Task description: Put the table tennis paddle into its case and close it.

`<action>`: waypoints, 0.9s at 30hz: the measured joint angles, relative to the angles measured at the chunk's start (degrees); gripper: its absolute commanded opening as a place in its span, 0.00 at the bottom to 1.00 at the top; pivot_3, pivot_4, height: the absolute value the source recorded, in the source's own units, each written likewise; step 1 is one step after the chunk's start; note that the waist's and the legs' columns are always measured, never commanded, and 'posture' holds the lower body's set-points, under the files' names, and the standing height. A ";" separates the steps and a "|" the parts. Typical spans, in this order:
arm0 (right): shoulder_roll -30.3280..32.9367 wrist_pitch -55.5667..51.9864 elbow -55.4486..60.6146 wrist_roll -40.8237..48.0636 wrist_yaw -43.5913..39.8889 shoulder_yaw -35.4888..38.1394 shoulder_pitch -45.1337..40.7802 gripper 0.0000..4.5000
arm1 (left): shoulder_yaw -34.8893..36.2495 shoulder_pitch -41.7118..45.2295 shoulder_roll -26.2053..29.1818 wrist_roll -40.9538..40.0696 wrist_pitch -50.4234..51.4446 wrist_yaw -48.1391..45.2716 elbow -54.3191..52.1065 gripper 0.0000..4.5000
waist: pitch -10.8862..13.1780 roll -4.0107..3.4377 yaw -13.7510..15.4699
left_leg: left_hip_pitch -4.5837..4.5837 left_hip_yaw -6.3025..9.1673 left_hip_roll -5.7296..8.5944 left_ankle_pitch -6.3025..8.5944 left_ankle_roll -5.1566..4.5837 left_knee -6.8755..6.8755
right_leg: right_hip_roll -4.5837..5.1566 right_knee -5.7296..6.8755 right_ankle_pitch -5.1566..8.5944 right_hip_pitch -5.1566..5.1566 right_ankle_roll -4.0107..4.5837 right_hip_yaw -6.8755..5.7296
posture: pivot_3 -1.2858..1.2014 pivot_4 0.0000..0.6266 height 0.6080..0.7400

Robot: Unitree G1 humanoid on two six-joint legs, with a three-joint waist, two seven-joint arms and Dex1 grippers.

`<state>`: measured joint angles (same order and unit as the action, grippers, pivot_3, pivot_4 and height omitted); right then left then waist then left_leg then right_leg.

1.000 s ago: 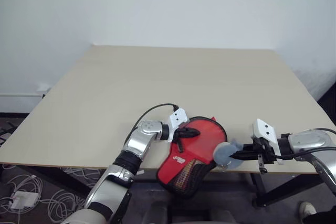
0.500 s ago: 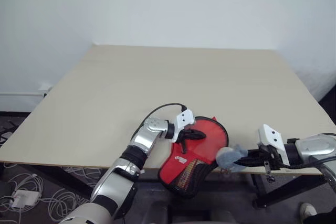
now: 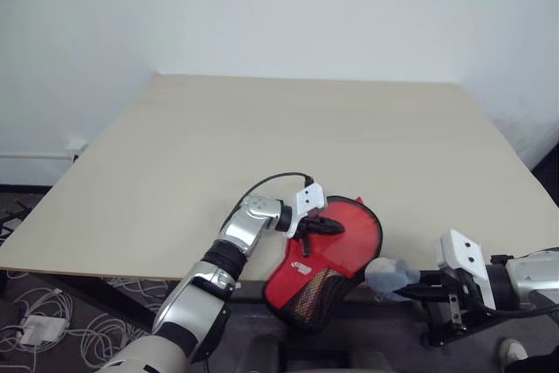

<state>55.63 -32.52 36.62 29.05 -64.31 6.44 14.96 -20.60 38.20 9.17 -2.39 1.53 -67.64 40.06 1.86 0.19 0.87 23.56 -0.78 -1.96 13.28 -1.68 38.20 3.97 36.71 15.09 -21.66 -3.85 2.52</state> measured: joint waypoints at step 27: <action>8.33 -1.96 -10.24 5.34 -9.17 1.41 -22.91 0.79 | 1.35 4.24 -3.37 2.31 -4.64 2.72 8.84 0.00 | 0.00 0.25 -0.71 | -0.17 0.04 -0.04 0.04 -0.02 0.02 | -0.03 0.01 0.07 0.11 0.11 -0.04 | 0.52 0.00 1.00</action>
<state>63.96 -34.48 26.38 34.39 -73.48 7.86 -7.96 -19.25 42.45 5.79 -0.08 -3.11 -64.92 48.90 1.86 0.44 0.16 23.39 -0.74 -2.00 13.32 -1.70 38.22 3.95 36.72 15.15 -21.55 -3.74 2.48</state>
